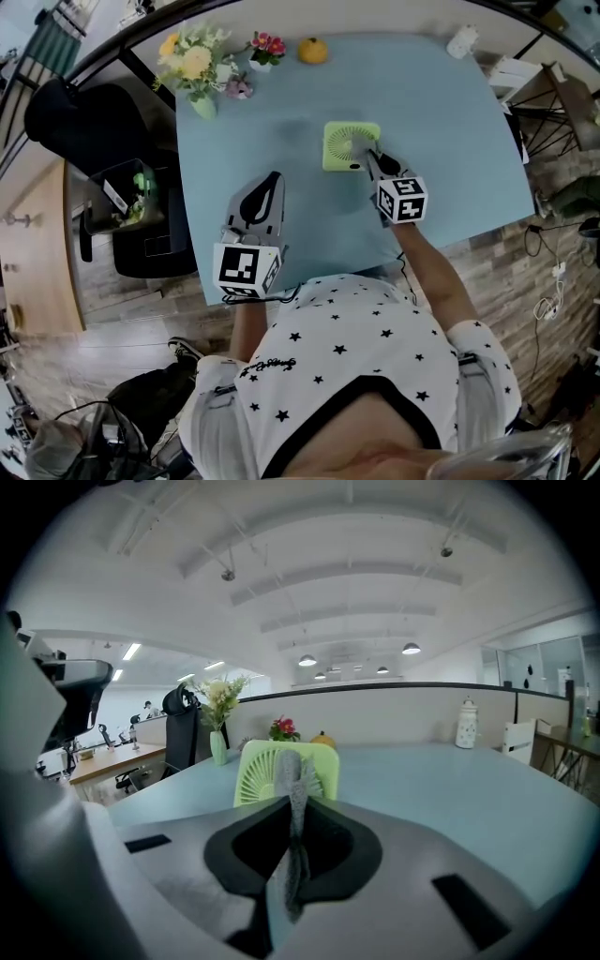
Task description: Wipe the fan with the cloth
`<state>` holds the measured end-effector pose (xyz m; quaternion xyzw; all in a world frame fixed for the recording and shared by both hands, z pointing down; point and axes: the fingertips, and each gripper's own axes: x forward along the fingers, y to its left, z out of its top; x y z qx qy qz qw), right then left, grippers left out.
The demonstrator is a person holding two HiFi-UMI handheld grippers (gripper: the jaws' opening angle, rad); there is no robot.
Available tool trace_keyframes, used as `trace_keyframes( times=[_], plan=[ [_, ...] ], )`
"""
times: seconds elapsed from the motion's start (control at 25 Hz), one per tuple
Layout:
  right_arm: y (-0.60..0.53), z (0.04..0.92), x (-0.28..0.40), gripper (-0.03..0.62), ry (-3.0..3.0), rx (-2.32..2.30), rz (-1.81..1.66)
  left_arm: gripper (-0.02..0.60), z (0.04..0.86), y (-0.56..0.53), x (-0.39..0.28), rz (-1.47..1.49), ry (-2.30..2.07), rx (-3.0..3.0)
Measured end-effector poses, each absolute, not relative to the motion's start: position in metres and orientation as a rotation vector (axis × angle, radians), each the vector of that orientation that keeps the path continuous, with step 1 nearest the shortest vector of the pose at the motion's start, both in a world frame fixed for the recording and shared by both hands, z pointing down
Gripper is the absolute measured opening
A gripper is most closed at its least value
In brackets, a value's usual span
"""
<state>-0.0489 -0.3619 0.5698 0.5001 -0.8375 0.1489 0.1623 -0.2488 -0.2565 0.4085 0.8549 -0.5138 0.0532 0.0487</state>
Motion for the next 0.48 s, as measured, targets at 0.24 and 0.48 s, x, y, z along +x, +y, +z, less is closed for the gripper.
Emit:
trace_keyframes(
  times=[0.24,0.48],
  plan=[
    [-0.363,0.570,-0.018,0.017,-2.342,1.520,0.437,0.032,0.404,-0.255,-0.239,0.177,-1.544,2.638],
    [-0.364,0.571,0.005,0.017,-2.304,1.590,0.458,0.032,0.403,-0.256,-0.237,0.185,-1.542,2.635]
  ],
)
